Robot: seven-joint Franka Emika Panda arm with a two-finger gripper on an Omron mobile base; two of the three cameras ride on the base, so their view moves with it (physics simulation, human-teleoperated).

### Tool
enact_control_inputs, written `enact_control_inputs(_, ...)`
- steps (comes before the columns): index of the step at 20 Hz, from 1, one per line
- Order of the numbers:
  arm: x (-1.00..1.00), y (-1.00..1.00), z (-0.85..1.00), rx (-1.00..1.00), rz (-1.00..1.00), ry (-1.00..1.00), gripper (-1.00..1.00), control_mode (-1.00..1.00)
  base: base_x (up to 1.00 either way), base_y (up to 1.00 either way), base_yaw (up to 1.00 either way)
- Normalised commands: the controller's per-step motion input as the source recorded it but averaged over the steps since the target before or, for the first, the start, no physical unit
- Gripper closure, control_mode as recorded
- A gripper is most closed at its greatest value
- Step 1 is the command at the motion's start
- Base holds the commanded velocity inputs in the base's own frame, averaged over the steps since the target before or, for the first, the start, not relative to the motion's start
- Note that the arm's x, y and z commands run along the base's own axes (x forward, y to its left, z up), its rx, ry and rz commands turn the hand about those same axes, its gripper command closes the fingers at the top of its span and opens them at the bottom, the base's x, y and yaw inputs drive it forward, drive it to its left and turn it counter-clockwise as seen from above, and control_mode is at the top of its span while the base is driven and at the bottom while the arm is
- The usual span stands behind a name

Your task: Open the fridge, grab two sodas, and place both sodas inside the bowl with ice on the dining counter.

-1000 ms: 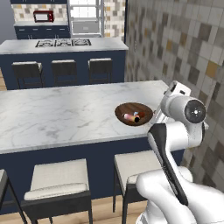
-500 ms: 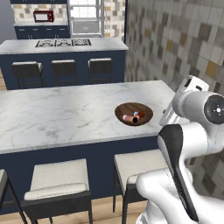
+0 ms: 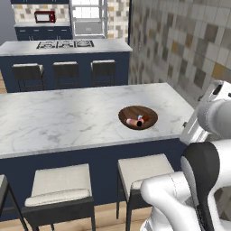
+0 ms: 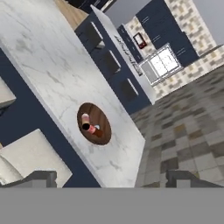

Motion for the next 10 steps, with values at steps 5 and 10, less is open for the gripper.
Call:
enact_control_inputs(5, -0.49, 0.0, -0.1, 0.0, 0.0, -0.03, -1.0, -1.0, 0.0, 0.0, 0.0)
enact_control_inputs(10, -0.1, 0.07, -0.17, -0.04, 0.0, -0.02, -1.0, -1.0, 0.0, 0.0, 0.0)
